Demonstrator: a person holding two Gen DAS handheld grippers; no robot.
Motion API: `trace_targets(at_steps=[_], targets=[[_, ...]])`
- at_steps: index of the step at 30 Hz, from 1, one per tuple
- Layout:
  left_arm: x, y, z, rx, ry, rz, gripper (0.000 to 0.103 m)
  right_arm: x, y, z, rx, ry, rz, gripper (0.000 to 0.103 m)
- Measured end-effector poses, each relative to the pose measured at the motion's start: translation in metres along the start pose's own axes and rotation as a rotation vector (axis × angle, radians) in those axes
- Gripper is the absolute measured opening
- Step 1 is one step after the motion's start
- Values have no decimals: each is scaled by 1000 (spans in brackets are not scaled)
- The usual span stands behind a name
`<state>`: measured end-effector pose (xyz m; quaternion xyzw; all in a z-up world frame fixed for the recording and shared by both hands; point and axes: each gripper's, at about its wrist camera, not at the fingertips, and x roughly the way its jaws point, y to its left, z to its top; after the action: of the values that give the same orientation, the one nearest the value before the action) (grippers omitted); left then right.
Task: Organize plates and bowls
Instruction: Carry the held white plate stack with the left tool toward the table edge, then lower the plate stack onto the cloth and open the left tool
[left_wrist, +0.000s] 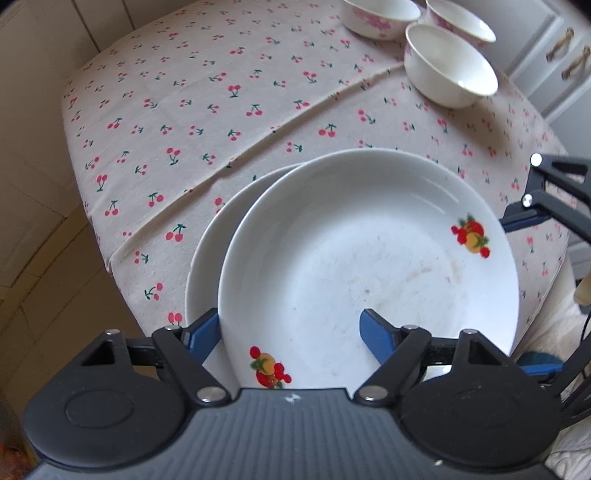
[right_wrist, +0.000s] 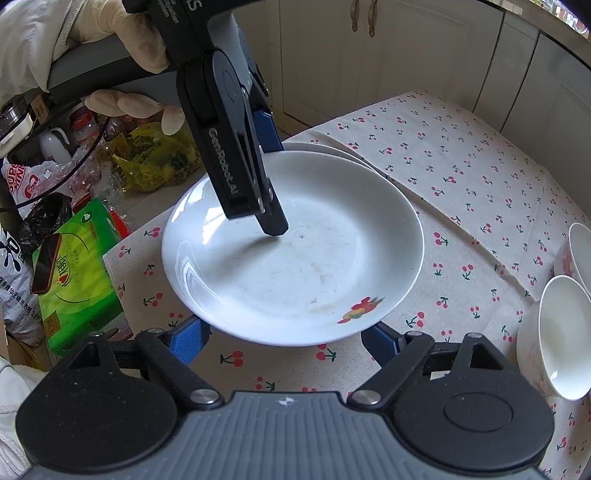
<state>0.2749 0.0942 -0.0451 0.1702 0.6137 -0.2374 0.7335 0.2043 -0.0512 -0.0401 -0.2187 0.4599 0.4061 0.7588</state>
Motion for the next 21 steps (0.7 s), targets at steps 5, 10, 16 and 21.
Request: trace_targets(at_steps=[5,10,16,21], targets=[[-2,-1,-1,-3,-21,23,81,-1,0,0,1,-7,0,92],[-12,8,-8,-49,-100,10,81,-2,0,0,6,-13,0,92],[-18,13,-17,-79,-153,-5,81,2,1,0,11,-12,-4,92],[-21,17,-22,-105,-185,6,84,2,3,-1,11,-24,-19,93]])
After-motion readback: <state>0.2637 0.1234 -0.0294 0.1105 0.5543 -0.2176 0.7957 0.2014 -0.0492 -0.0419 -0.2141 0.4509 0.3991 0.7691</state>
